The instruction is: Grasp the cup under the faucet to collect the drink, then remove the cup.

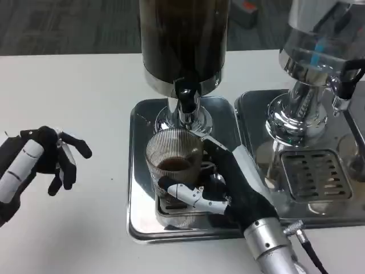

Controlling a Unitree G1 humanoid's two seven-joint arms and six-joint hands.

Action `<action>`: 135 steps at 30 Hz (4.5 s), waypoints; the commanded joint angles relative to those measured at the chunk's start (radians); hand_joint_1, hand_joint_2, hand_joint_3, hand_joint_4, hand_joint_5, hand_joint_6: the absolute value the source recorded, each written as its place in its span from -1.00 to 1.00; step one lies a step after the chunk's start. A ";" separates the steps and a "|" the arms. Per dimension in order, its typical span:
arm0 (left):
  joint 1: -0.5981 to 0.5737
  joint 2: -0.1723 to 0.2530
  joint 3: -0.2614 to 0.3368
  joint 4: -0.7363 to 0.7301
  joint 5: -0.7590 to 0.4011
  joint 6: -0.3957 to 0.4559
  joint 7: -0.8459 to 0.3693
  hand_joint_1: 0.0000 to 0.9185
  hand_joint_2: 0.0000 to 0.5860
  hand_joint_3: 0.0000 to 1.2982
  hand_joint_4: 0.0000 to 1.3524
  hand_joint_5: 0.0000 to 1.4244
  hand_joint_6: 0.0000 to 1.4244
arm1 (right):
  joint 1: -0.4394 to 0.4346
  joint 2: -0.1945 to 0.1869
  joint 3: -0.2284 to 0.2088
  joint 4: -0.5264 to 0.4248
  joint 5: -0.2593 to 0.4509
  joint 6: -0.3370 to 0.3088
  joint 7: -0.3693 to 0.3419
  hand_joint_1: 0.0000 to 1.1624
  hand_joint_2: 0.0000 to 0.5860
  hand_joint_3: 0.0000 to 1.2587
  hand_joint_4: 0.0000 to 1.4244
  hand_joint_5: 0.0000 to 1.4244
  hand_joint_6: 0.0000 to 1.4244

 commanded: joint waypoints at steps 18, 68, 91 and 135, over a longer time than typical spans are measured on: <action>0.007 0.018 0.004 0.018 0.006 0.006 -0.008 -1.00 -0.41 0.09 0.48 0.42 0.77 | 0.046 0.027 0.024 0.056 -0.063 -0.109 -0.154 0.15 -0.20 -0.39 -0.43 -0.20 0.19; -0.026 0.010 -0.010 0.066 0.008 -0.004 -0.027 -1.00 -0.47 -0.03 0.45 0.42 0.77 | 0.134 0.028 -0.018 -0.026 -0.144 -0.200 -0.374 0.27 -0.22 -0.20 -0.21 0.03 0.51; -0.044 0.001 -0.023 0.083 0.013 -0.019 -0.029 -1.00 -0.48 -0.05 0.44 0.42 0.77 | 0.194 0.007 -0.054 -0.110 -0.206 -0.195 -0.453 0.24 -0.22 -0.15 -0.17 0.11 0.62; 0.030 0.035 -0.074 0.061 0.192 -0.512 0.069 -1.00 -0.57 -0.37 -0.49 -0.50 -0.16 | 0.411 -0.015 -0.102 -0.368 -0.221 -0.189 -0.436 0.50 -0.35 -0.14 -0.18 0.16 0.67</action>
